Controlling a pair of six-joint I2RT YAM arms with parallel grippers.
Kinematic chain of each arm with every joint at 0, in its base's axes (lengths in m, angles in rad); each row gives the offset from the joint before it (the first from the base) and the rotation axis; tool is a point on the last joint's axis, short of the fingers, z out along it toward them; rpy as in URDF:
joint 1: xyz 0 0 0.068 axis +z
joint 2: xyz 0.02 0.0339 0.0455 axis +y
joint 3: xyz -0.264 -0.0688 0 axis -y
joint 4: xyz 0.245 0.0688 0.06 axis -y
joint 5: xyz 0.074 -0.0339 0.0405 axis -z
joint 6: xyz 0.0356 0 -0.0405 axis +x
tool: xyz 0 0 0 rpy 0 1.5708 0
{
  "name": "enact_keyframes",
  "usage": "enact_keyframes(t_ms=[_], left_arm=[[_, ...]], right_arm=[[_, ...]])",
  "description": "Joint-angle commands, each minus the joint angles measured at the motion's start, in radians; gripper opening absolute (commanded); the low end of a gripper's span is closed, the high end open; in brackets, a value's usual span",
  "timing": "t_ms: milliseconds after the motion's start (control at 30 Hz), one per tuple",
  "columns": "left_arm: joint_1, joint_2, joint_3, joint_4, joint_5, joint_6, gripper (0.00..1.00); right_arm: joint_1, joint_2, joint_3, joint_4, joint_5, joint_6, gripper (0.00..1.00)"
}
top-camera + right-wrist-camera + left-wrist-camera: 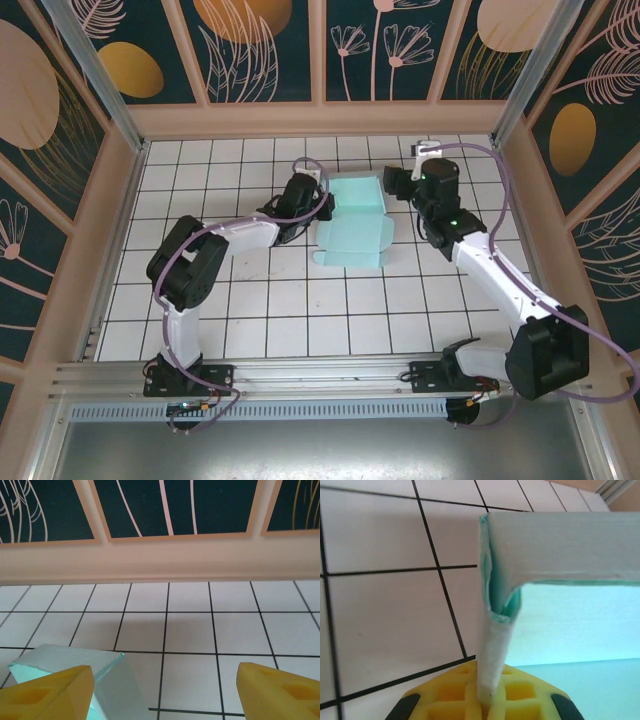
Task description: Fold the paper box
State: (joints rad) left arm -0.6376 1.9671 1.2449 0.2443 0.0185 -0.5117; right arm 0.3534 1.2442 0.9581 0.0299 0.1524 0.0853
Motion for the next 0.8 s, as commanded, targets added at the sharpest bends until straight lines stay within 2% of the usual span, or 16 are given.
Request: enact_keyframes(t_ms=[0, 133, 400, 533, 767], left_arm=[[-0.001, -0.039, 0.104, -0.269, -0.041, 0.258, 0.00], [-0.001, 0.028, 0.268, -0.594, -0.028, 0.424, 0.00], [0.005, 0.157, 0.492, -1.021, 0.030, 0.556, 0.00], [0.005, 0.210, 0.542, -1.167, -0.004, 0.608, 0.00], [0.005, 0.287, 0.606, -1.297, -0.018, 0.675, 0.00]], right_arm=[[-0.044, -0.030, -0.044, 0.040, -0.121, 0.090, 0.75], [-0.083, -0.035, -0.085, 0.062, -0.163, 0.103, 0.75], [-0.127, -0.032, -0.124, 0.073, -0.197, 0.084, 0.75], [-0.153, -0.027, -0.141, 0.076, -0.214, 0.084, 0.75], [-0.173, -0.008, -0.152, 0.087, -0.237, 0.090, 0.75]])
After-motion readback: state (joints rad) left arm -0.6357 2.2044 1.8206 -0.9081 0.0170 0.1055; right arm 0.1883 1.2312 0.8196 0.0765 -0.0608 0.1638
